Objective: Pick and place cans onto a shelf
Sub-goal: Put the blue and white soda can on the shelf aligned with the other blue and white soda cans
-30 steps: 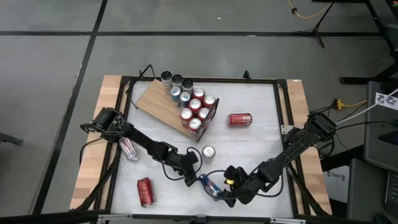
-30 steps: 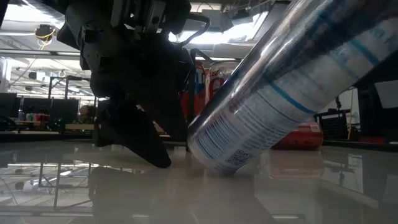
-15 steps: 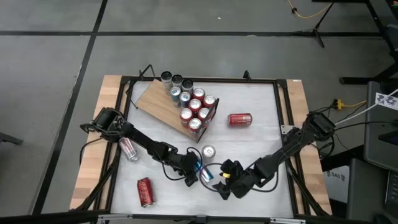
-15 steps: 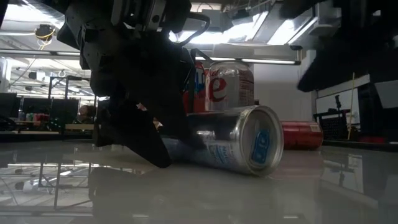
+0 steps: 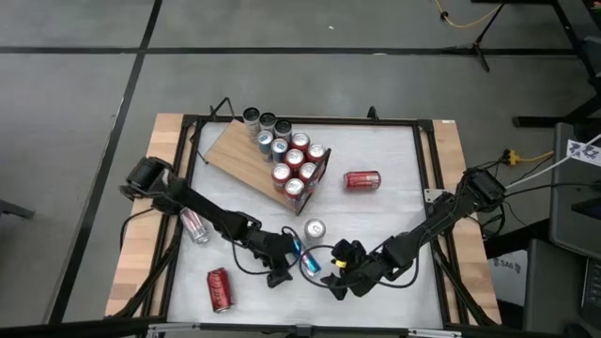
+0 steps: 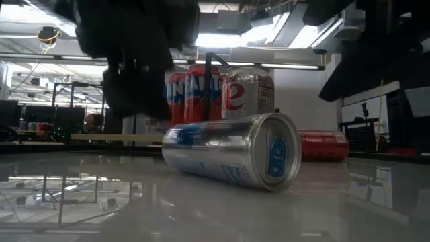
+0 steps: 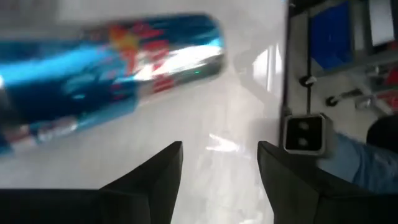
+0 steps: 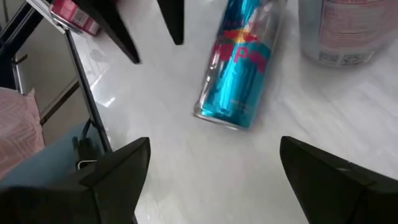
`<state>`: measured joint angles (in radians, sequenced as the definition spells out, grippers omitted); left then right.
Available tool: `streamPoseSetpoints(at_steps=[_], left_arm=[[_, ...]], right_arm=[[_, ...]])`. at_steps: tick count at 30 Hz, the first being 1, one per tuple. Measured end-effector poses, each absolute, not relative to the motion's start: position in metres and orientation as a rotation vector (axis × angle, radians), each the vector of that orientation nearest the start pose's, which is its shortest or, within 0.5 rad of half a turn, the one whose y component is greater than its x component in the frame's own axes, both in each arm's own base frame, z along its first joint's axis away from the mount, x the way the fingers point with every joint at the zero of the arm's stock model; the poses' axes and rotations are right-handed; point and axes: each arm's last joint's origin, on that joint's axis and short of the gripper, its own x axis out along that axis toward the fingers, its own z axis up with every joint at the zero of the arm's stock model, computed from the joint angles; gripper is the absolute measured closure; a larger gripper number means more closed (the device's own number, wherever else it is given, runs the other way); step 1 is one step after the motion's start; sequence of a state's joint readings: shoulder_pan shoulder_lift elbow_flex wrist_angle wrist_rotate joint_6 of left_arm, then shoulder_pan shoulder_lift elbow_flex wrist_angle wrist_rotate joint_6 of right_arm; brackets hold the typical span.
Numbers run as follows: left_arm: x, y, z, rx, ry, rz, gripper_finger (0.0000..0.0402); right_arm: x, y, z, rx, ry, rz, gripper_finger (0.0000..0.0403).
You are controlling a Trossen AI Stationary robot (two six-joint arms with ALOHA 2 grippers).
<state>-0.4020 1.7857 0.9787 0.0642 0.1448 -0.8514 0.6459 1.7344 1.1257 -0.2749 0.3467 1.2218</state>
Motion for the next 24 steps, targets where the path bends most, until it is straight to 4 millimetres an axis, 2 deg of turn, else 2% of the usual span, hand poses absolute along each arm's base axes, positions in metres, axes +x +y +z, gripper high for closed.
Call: streamPoseSetpoints(at_steps=[7, 10, 15, 18, 24], left_arm=[[0.323, -0.158, 0.193, -0.368, 0.682, -0.299, 0.0197], [0.324, -0.159, 0.195, -0.283, 0.624, -0.291, 0.0197], [0.326, -0.153, 0.195, -0.265, 0.603, -0.202, 0.0197], [0.327, -0.151, 0.195, -0.233, 0.605, -0.231, 0.0194], [0.324, -0.154, 0.192, -0.115, 0.632, -0.287, 0.0149]], right_arm=[[0.291, 0.207, 0.199, 0.716, 0.825, -0.232, 0.0052], [0.291, 0.207, 0.199, 0.715, 0.826, -0.232, 0.0052], [0.291, 0.207, 0.199, 0.716, 0.825, -0.232, 0.0052], [0.291, 0.207, 0.199, 0.716, 0.824, -0.232, 0.0052], [0.291, 0.207, 0.199, 0.717, 0.824, -0.232, 0.0052]])
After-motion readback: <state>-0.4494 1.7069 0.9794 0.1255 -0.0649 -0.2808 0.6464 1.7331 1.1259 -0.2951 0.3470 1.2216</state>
